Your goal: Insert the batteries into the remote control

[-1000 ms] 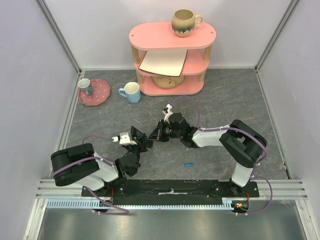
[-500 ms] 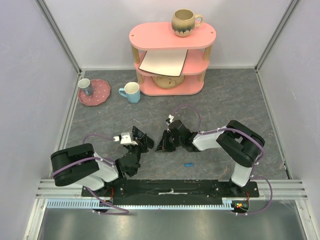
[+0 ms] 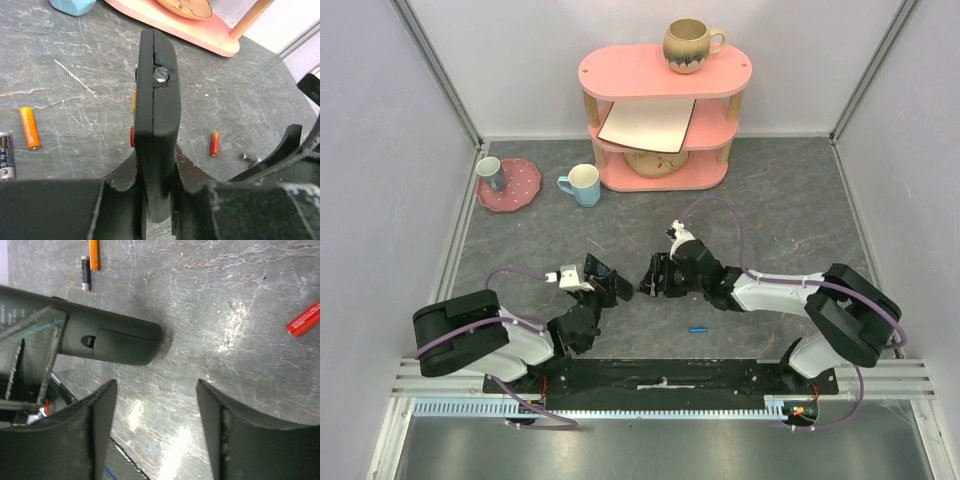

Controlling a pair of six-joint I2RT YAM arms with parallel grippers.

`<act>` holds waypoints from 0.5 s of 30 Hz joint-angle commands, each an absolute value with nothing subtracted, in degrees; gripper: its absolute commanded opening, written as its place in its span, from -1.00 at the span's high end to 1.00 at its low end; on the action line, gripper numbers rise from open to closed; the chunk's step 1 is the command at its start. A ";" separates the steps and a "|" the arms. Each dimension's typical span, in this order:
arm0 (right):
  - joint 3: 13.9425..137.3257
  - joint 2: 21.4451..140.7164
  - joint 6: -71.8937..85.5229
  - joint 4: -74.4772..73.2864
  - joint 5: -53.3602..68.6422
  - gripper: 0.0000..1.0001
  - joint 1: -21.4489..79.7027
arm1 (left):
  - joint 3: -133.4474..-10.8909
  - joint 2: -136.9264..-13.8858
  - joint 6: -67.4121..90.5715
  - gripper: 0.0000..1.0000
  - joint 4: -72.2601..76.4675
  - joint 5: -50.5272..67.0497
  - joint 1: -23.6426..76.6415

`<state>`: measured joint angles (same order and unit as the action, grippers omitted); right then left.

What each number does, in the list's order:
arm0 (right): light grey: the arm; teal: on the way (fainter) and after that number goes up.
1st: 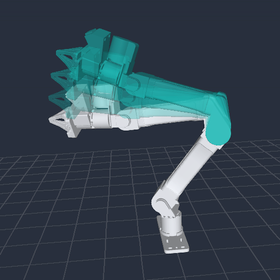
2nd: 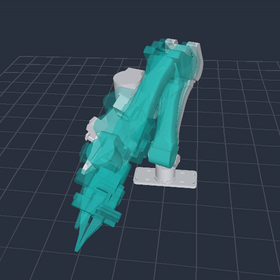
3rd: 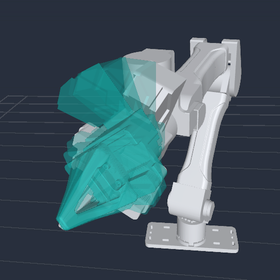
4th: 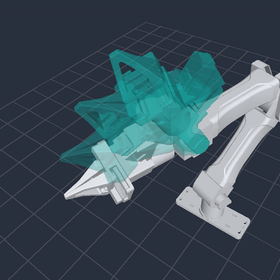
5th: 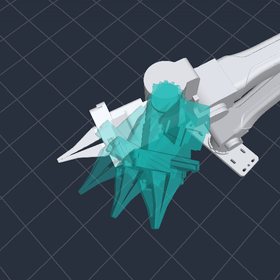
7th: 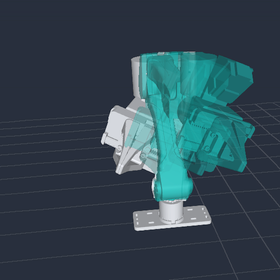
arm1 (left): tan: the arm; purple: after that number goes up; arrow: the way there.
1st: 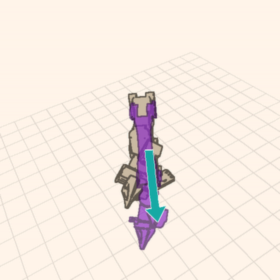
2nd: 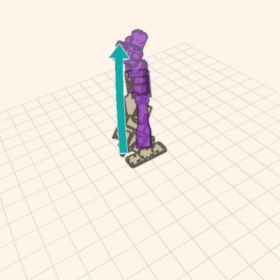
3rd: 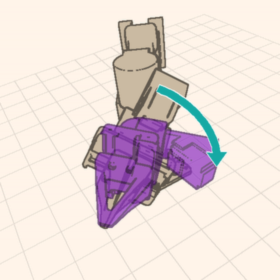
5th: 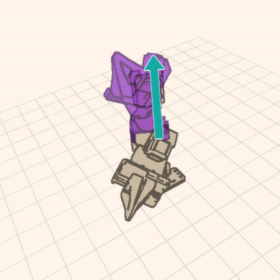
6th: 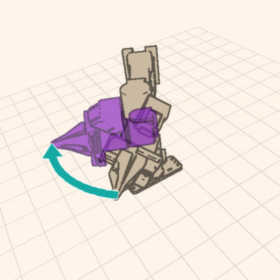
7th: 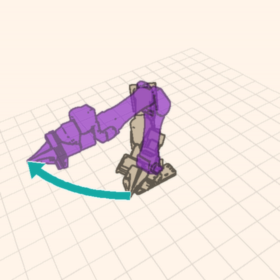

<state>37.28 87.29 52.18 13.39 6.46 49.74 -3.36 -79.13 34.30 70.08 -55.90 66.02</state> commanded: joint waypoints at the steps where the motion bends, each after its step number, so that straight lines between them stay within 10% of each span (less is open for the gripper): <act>1: 34.02 84.55 47.12 17.22 4.13 -0.55 49.66 | 1.48 -79.54 42.18 0.96 73.37 -56.95 66.27; 15: 34.26 91.49 61.43 33.22 8.52 -0.86 47.73 | 3.51 -90.43 45.43 0.96 87.44 -57.21 65.57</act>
<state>32.47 87.94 56.25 26.44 6.31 48.42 -3.42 -86.00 41.56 76.16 -55.00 65.73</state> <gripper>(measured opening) 0.940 0.223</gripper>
